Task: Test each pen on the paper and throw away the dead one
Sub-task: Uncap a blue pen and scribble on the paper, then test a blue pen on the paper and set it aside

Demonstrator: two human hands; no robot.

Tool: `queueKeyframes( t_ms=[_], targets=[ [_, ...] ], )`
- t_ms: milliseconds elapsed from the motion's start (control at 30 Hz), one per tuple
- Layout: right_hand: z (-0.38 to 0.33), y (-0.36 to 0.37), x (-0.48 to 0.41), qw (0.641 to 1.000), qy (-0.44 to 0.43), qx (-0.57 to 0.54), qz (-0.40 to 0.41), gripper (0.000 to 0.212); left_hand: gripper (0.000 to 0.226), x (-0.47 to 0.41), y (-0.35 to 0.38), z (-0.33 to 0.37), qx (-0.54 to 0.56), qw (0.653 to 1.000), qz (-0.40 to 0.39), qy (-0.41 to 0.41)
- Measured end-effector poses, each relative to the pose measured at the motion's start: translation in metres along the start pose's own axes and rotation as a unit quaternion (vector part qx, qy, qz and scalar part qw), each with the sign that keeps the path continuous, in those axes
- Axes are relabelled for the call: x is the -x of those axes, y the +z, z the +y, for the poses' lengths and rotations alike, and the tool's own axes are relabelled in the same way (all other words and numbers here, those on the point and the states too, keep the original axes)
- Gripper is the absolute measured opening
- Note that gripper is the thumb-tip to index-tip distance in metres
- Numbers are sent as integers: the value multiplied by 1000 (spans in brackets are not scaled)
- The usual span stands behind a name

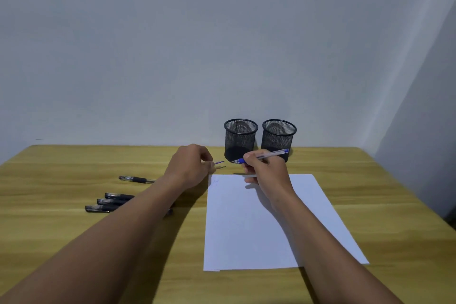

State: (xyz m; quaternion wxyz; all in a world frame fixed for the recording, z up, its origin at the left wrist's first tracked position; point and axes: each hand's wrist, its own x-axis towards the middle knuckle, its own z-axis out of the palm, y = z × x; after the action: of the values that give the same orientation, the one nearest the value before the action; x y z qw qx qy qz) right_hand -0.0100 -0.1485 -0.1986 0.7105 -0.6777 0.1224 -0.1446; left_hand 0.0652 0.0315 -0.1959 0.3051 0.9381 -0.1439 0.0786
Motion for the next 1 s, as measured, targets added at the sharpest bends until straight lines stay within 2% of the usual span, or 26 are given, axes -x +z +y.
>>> queueKeyframes(
  t_ms=[167,367,467,600,800,867,1000],
  targets=[
    [-10,-10,10,997,-2,-69,-14,9,3,20,-16,15,157,987,-2,20],
    [-32,-28,29,997,-23,-60,-45,10,6,42,-31,41,255,965,-16,48],
    [-41,-36,38,995,-21,-71,-63,10,2,50,-36,55,277,958,-30,61],
    [-55,-48,47,991,-22,-127,-46,6,3,56,-44,68,284,957,-22,63],
    [-66,-50,57,989,-22,-121,-77,5,6,67,-52,86,331,940,-55,63],
    [-68,-50,59,987,-16,-134,-91,5,7,71,-53,92,366,927,-63,51],
    [-68,-47,63,980,-3,-173,-100,1,12,79,-50,98,476,877,-65,12]
  ],
)
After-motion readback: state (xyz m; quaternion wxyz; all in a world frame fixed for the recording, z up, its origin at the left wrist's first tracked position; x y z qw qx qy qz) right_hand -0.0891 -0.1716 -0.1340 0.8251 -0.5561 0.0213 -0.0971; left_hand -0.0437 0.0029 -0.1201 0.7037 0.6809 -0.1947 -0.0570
